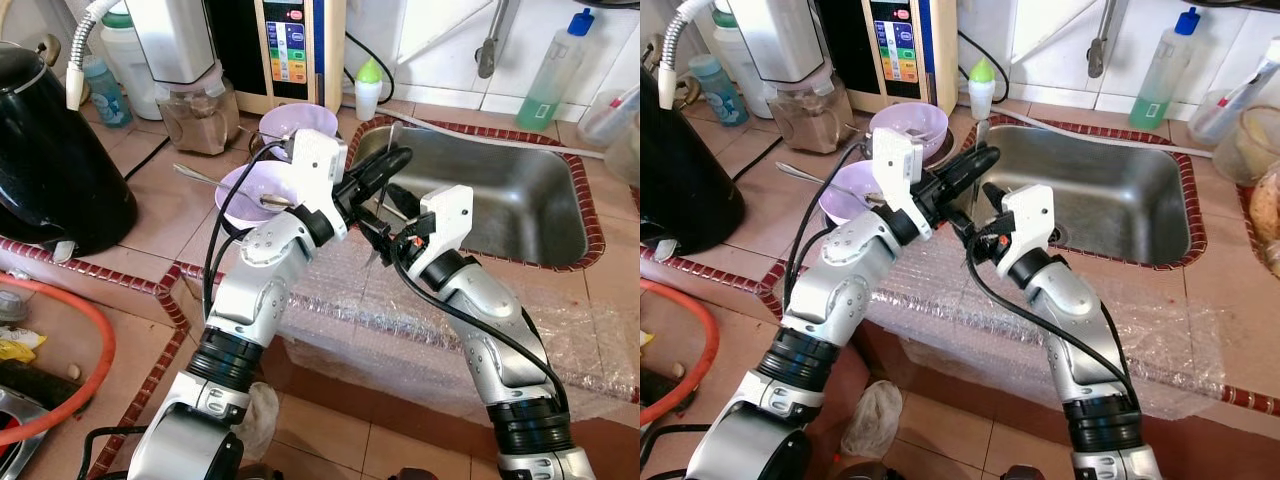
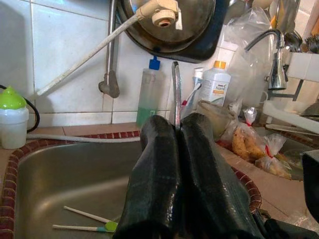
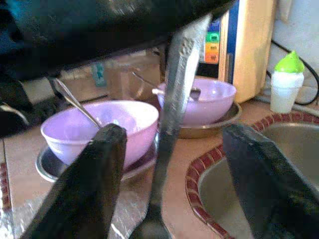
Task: Kitchen organization
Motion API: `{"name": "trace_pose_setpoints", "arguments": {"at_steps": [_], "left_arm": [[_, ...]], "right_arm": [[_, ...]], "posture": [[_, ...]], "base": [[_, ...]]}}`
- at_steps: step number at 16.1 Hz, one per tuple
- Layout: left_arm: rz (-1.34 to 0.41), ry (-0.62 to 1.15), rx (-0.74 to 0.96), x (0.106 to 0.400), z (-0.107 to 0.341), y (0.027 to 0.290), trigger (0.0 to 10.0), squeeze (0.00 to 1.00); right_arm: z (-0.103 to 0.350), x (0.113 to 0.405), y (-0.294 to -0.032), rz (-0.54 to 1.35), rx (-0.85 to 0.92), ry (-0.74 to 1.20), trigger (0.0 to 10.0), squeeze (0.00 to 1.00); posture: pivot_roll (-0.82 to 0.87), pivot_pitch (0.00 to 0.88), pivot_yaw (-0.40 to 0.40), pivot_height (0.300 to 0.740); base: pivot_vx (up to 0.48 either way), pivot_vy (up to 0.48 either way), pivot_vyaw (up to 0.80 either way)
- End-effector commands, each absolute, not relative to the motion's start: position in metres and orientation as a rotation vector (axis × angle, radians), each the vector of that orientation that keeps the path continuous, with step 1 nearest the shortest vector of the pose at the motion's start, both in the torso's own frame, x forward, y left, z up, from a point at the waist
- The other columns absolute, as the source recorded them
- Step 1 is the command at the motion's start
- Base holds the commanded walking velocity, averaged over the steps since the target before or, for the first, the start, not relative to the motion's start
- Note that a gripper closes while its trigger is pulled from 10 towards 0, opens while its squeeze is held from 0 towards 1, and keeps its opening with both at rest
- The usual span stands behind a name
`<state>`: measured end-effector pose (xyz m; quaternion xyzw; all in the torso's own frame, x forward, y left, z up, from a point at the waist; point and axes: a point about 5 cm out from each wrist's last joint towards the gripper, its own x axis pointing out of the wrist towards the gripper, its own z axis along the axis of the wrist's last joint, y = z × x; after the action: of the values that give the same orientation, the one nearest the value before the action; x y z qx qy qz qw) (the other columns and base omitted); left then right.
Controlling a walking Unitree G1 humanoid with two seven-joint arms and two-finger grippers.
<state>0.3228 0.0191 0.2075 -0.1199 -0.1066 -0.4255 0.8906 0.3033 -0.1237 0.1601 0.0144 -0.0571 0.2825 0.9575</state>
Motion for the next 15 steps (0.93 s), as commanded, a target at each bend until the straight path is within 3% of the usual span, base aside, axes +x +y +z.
{"name": "trace_pose_setpoints", "arguments": {"at_steps": [1, 15], "left_arm": [[-0.884, -0.228, -0.238, 0.323, 0.206, 0.021, 0.0, 0.00], [-0.895, -0.246, -0.207, 0.322, 0.204, 0.019, 0.0, 0.00]], "right_arm": [[0.160, 0.309, -0.128, 0.539, 0.014, -0.090, 0.0, 0.00], [0.163, 0.331, -0.164, 0.320, 0.003, -0.050, 0.0, 0.00]], "posture": [[-0.13, 0.007, 0.079, 0.740], [-0.14, 0.007, 0.073, 0.740]], "base": [[0.000, 0.000, 0.00], [0.000, 0.000, 0.00]]}}
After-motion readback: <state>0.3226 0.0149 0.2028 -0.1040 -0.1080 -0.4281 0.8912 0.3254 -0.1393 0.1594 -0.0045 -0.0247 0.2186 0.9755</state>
